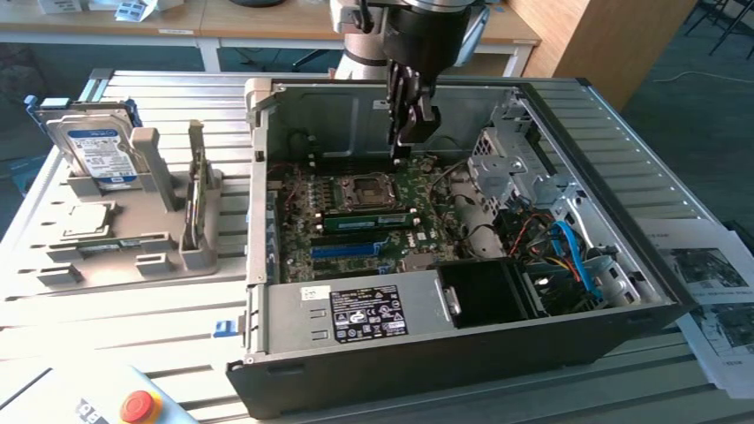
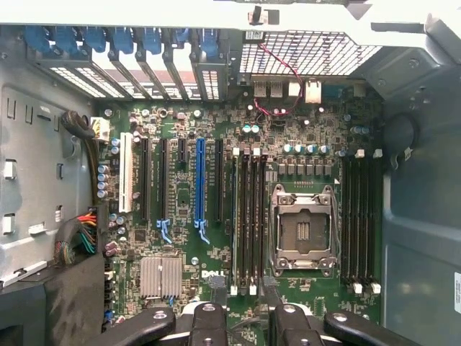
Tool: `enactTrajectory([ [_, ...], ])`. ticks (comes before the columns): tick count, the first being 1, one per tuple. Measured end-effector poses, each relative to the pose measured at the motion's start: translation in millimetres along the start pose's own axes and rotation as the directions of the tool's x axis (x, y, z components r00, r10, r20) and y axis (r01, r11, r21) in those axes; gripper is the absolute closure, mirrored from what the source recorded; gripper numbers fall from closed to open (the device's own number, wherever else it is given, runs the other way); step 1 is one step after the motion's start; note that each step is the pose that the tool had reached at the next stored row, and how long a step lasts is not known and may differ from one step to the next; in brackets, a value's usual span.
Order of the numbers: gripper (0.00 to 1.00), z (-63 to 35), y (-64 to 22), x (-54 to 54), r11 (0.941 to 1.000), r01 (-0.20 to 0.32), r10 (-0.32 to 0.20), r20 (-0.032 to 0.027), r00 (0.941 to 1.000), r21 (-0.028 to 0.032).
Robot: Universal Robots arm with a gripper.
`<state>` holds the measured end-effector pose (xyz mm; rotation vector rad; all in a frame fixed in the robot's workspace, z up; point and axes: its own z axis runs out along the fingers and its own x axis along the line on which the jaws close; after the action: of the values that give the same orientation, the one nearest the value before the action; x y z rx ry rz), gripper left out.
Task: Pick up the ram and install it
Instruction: 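Press down the ram until it locks into place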
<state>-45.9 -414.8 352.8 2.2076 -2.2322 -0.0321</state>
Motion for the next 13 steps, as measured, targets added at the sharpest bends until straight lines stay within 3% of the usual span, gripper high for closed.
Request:
enactTrajectory([
  [6,0.7,0.0,0.0,0.0,1.0,0.0,0.0,0.0001,1.0,0.0001],
  [8,0.82,0.0,0.0,0.0,1.0,0.0,0.0,0.0,1.0,0.0],
  [10,0.88,0.0,0.0,0.0,1.0,0.0,0.0,0.0,1.0,0.0],
  [13,0.9,0.0,0.0,0.0,1.0,0.0,0.0,0.0,1.0,0.0],
])
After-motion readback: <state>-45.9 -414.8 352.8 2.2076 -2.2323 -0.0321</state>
